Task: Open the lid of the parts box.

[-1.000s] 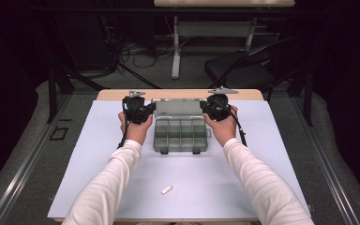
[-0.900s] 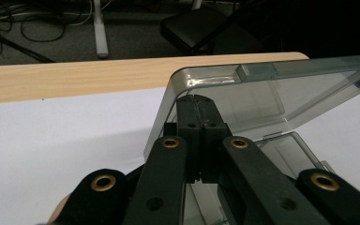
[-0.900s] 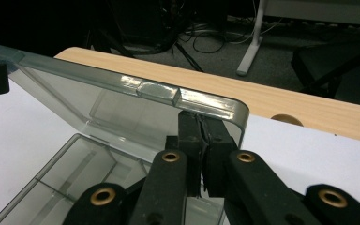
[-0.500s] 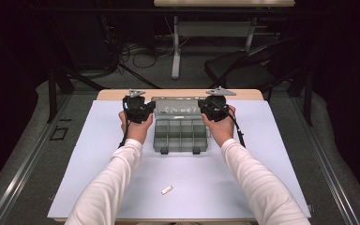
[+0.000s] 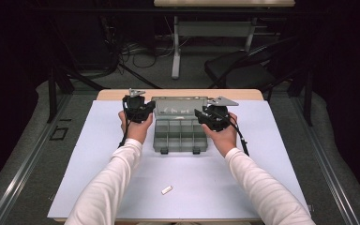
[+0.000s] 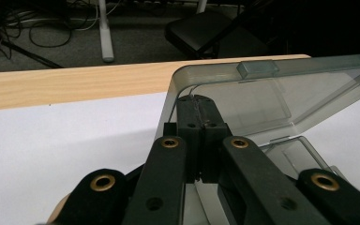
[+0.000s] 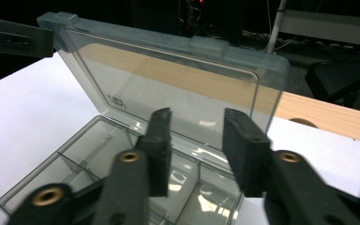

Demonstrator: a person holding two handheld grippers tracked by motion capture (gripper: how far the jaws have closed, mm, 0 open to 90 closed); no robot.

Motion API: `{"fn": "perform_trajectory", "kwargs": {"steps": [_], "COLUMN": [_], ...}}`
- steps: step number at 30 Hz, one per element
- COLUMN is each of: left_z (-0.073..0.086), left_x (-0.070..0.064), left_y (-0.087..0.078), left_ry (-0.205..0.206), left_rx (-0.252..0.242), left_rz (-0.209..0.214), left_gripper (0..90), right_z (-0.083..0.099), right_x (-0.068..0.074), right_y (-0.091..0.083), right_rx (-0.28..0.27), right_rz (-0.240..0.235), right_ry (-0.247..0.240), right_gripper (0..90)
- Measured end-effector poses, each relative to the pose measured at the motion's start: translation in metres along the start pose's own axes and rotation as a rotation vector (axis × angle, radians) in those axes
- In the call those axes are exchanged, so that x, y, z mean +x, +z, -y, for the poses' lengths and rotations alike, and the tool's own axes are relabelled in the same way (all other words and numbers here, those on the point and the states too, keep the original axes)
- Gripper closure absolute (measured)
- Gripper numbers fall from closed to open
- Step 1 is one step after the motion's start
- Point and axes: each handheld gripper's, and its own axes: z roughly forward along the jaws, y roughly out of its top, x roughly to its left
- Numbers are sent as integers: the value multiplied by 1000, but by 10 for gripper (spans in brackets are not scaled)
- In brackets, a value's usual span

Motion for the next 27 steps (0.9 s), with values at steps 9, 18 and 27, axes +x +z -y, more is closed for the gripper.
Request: {"fn": "perform_trajectory", "kwargs": {"steps": [9, 18, 27], "left_z": [-1, -1, -1], "left_x": [0, -2, -2], "left_y": [0, 0, 1], "left_ry": [4, 6, 8], "left_rx": [7, 5, 11], "left_rz": [0, 3, 1], "left_gripper": [890, 886, 885], "right_z": [7, 15, 21], "right_x": [-5, -11, -21], "right_y": [-8, -5, 2], "right_rx": [-14, -20, -5], "right_rz": [-5, 46, 86], "right_ry": [-17, -24, -6], "right_gripper": [535, 524, 544]}}
